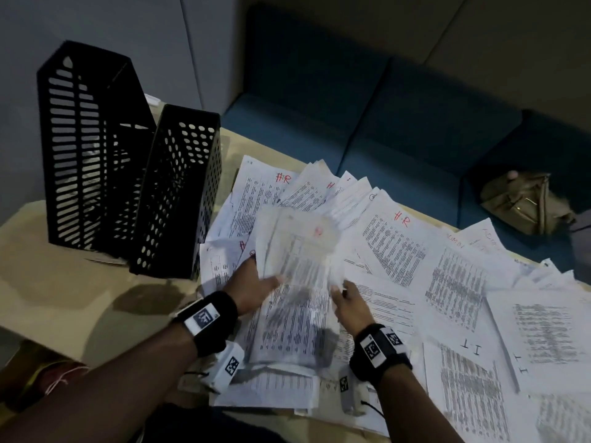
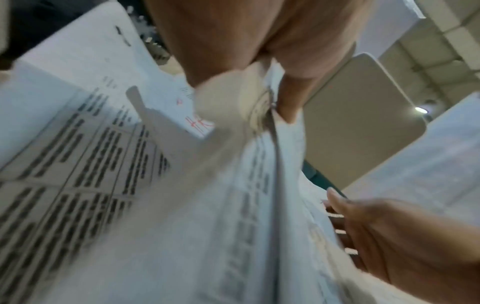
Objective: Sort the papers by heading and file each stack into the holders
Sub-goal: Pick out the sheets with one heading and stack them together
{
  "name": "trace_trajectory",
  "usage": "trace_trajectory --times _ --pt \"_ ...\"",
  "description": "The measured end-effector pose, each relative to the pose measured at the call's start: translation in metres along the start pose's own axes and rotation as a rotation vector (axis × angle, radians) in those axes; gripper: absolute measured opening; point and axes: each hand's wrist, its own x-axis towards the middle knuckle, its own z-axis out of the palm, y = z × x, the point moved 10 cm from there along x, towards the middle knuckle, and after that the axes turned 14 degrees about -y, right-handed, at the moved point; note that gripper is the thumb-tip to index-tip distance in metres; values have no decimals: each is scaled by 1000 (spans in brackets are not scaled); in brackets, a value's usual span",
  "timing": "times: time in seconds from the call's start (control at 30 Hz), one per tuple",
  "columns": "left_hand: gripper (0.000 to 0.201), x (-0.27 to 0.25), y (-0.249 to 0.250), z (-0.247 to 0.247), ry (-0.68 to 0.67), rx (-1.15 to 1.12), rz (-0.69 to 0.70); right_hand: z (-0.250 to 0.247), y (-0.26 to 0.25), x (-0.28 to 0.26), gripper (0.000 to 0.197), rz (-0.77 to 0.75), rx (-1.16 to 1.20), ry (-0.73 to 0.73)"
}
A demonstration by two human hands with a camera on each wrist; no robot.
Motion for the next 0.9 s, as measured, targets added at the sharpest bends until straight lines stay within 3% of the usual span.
trace_trajectory --times 0.03,0.13,0.17,0.23,0.33,0.47,0.53,0.6,0.7,0.77,0.83,0.9 --pt "42 0 3 2 -18 0 2 -9 6 5 58 -1 35 74" --pt "40 0 9 -4 -14 -81 4 -29 -12 2 27 -19 37 219" --pt "38 -2 14 -9 19 -137 20 -32 -22 -1 27 -45 39 252" --pt "23 -3 21 -19 71 -207 64 -28 -35 0 29 -122 -25 222" --pt "39 2 14 -24 61 -200 61 -11 -45 6 26 -172 -57 104" --pt "40 3 -5 -11 -30 -205 -14 -17 -36 12 44 -142 228 193" --pt "38 -1 -10 -8 -42 -171 -30 -13 -40 12 40 -163 293 204" --pt "27 -11 -16 -26 88 -49 -70 -15 -57 9 29 -203 178 185" --pt "29 -30 -33 -61 285 80 -137 -46 -64 -2 16 -236 23 283" --pt "33 -39 -45 -73 327 144 -165 -63 -54 -1 40 -156 -283 315" --pt "34 -45 -65 -77 348 79 -176 -57 -32 10 75 10 -644 201" --pt "33 -52 -80 -72 348 -31 -174 -44 -13 17 92 76 -804 85"
